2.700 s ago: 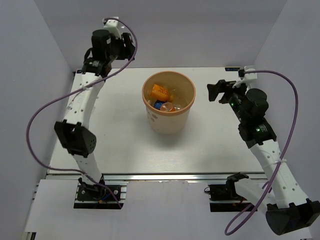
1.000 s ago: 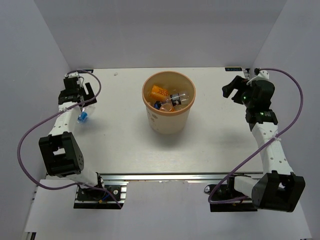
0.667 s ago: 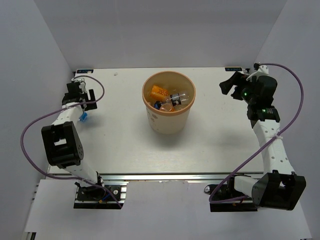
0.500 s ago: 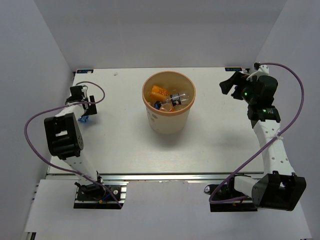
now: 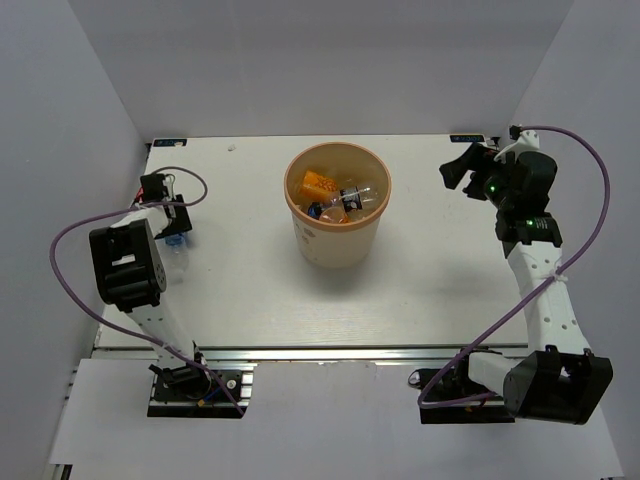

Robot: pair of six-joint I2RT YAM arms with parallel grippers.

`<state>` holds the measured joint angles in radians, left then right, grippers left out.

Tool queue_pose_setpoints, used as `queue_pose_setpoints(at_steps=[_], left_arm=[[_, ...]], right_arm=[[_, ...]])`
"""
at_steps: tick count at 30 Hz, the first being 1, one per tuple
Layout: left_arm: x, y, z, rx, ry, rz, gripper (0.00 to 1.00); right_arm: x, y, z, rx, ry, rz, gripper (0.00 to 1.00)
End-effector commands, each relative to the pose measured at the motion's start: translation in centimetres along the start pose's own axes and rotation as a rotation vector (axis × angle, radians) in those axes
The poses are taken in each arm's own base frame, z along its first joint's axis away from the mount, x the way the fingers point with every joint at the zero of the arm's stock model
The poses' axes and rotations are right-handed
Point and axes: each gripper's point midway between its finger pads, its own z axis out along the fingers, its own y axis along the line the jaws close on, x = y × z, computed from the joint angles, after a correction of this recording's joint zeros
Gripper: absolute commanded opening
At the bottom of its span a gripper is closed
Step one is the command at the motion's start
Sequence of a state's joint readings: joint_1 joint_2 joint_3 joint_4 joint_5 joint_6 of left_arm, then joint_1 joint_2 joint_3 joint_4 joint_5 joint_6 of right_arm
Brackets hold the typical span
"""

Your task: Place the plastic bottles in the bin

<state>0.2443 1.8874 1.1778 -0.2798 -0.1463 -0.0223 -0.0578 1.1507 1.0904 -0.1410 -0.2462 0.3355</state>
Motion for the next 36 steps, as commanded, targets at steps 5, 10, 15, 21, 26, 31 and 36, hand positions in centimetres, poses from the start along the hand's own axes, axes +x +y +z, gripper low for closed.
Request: queue_pose_setpoints(at_steps=[5,10,15,21,26,31,36], left_arm=[[-5.6,-5.4,-9.0,0.360,-0.183,-0.123,0.56],[-12.1,-9.4,-19.9,0.683,-0.449,-0.132,0.55],[-15.4,-16.7,-32.4,1.028,-0.670,0.008,0.55],[-16.7,-26.3,-44.8,1.334,-0.836,0.150,0.56],[-15.6,-32.4,-46.5,1.499,-0.744,0.137,0.58],[-13.2,-37.5,-45.8,1.535,-0.656,0.239,0.73],[-10.6,-39.8,-45.6,1.522,-0.609,0.350,0.96]], right_arm=[[-2.4,1.5,-2.0,-0.030,-0.093,-0.021,0.89],[-2.6,1.9,-3.3,-0.039,-0.138,-0.039,0.89],[-1.8,1.3,-4.0,-0.013,-0.147,-0.035,0.89],[-1.6,1.6,-4.9,-0.024,-0.162,-0.036,0.89],[-1.3,1.6,-5.1,-0.024,-0.158,-0.033,0.90],[-1.0,1.3,-5.0,-0.012,-0.153,-0.039,0.89],[-0.8,0.8,-4.8,0.008,-0.154,-0.044,0.89]])
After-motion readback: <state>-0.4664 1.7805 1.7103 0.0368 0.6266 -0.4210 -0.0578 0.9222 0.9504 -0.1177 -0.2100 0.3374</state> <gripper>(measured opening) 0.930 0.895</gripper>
